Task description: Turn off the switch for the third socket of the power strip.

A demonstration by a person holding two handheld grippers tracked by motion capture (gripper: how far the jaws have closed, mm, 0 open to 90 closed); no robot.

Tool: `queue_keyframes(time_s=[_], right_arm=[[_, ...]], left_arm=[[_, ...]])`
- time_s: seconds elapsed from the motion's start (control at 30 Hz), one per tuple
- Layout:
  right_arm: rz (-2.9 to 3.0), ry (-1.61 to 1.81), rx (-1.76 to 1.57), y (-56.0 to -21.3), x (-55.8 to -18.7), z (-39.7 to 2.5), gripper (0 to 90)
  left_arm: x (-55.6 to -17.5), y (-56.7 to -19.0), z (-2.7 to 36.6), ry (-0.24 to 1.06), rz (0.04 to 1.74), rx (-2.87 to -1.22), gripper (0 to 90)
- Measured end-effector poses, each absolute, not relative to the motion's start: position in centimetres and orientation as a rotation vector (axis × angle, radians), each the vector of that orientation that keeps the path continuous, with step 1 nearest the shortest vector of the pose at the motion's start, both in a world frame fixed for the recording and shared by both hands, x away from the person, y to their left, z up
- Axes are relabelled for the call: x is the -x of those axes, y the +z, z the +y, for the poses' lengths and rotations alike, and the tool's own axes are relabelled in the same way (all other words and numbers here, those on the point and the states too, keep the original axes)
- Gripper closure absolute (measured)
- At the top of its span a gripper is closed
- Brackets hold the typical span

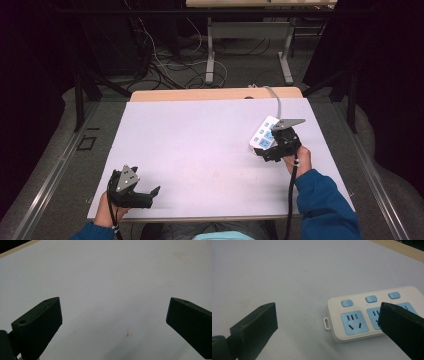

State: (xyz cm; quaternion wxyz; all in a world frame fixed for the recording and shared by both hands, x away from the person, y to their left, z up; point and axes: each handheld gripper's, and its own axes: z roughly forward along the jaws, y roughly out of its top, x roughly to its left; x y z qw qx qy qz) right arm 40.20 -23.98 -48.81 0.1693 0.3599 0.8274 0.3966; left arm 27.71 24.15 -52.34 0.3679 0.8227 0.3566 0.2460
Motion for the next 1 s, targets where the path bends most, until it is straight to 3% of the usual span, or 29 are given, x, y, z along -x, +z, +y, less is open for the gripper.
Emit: queue_keyframes(time_s=[1.0], right_arm=[[2.327,1.122,-1.11,-49.8,-43.4,-23.9,2.4]], left_arm=[[-27.8,-52.4,24.0,0.628,0.912,-2.118,0.5]])
